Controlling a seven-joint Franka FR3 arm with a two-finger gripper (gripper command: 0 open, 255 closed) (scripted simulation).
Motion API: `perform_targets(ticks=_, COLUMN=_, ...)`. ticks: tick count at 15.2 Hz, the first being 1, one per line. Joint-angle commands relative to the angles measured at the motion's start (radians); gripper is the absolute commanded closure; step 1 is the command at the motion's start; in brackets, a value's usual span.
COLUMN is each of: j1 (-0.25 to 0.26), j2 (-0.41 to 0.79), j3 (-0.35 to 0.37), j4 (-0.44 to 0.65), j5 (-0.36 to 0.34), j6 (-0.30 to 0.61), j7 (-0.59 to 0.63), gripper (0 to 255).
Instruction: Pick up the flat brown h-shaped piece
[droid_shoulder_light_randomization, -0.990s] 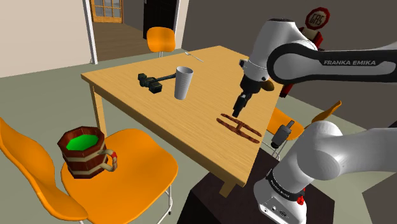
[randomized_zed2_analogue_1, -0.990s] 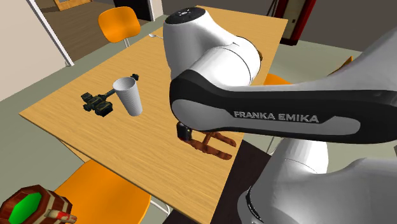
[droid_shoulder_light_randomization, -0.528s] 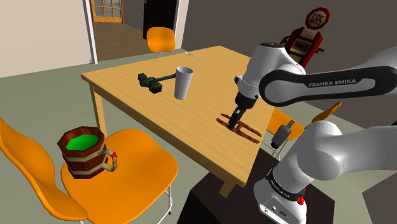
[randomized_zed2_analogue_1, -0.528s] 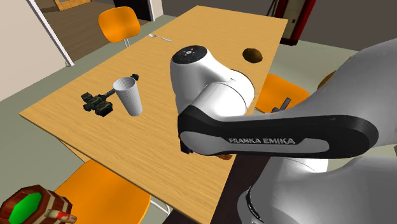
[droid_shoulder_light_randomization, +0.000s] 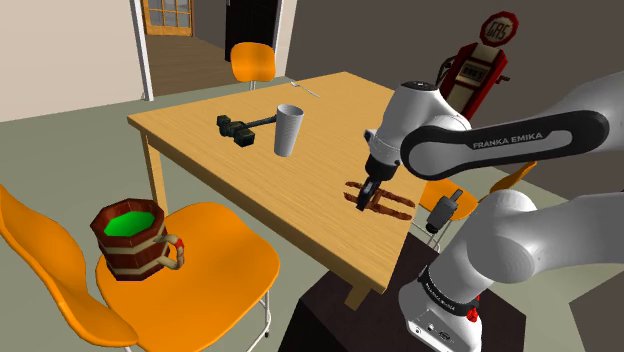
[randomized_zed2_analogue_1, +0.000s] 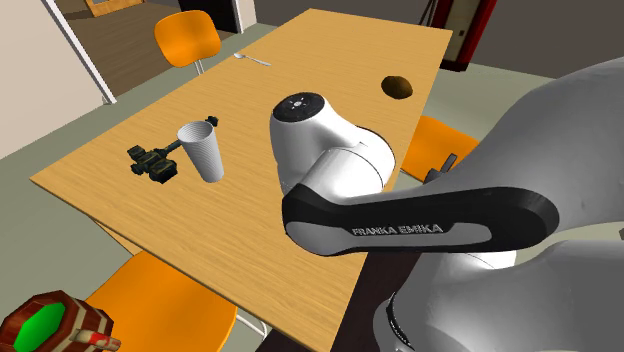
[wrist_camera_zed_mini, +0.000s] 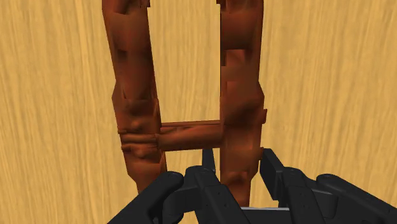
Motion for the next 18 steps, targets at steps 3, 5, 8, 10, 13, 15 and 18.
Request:
perform_targets(ticks=3, j1=0.000, j2=0.001, j3=0.000, j4=-0.001, j5=0.000, j6=0.002, j7=0.001, gripper=255)
perform_targets(ticks=5, j1=0.000, j2=0.001, j3=0.000, j4=-0.001, j5=0.000, j6=0.002, j7=0.001, gripper=255)
perform_targets(ticks=8, j1=-0.001, j2=0.002, j3=0.000, j4=0.000, j5=-0.001, j6=0.002, j7=-0.001, gripper=255)
perform_targets(ticks=10, j1=0.001, j2=-0.021, j3=-0.002, j4=0.017, j5=0.001, j6=-0.038, j7=-0.004, gripper=255)
perform_targets(ticks=13, j1=0.002, j2=-0.050, j3=-0.003, j4=0.045, j5=0.004, j6=-0.095, j7=-0.008, gripper=255)
perform_targets(ticks=15, j1=0.003, j2=-0.067, j3=-0.003, j4=0.065, j5=0.005, j6=-0.132, j7=-0.010, gripper=255)
perform_targets(ticks=18, j1=0.004, j2=-0.088, j3=-0.004, j4=0.096, j5=0.006, j6=-0.184, j7=-0.014, gripper=255)
